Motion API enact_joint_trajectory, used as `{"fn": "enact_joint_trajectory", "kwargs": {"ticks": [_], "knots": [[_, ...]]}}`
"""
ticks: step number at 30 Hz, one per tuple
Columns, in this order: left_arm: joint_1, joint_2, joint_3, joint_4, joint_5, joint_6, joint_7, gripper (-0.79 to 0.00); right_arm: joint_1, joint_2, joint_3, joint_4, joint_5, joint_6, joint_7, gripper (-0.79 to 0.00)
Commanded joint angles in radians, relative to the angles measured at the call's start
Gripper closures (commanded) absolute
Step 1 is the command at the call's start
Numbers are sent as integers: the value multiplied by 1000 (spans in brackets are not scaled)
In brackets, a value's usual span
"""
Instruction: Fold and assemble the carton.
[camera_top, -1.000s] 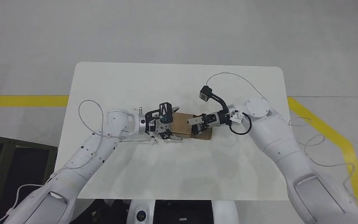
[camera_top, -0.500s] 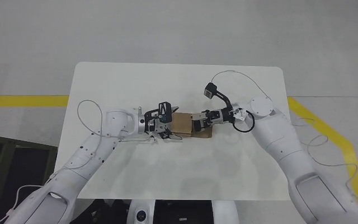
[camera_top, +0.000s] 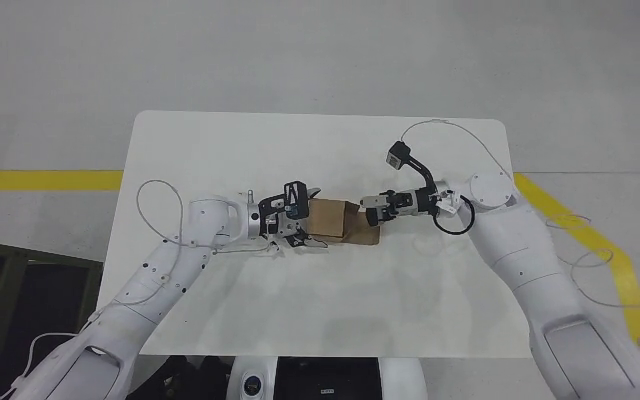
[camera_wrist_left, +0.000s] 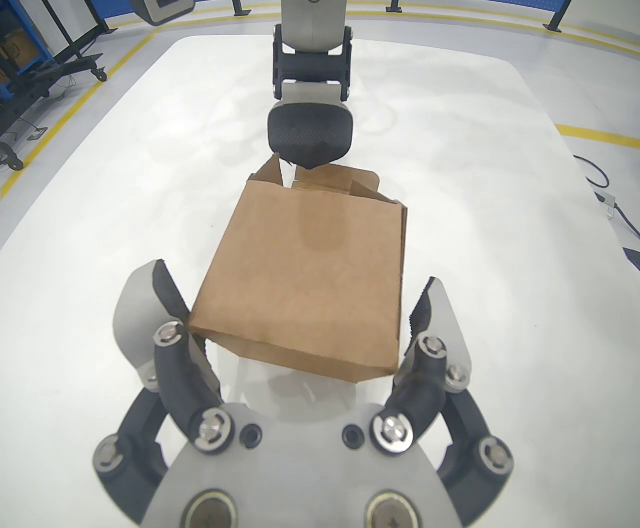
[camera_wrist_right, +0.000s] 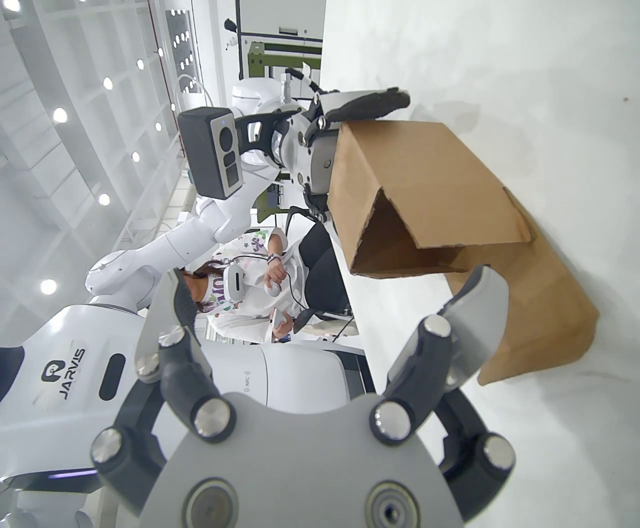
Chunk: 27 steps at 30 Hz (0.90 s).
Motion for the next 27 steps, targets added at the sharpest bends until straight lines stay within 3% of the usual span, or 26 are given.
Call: {"fn": "enact_joint_trajectory", "kwargs": {"ticks": [1,16,27], "knots": [[1,0,-1,-1,2,-1,1,-785,18,-8,-13,20,-1,-5,-5,-785],[5,-3,-8,1,4,-7,-6,-785,51,-24,-110,-1,-14,27,27,-785],[8,-7,-11,-1,3,1,-10,-785,25,-48,-134,44,76,-14,-20,-785]]}}
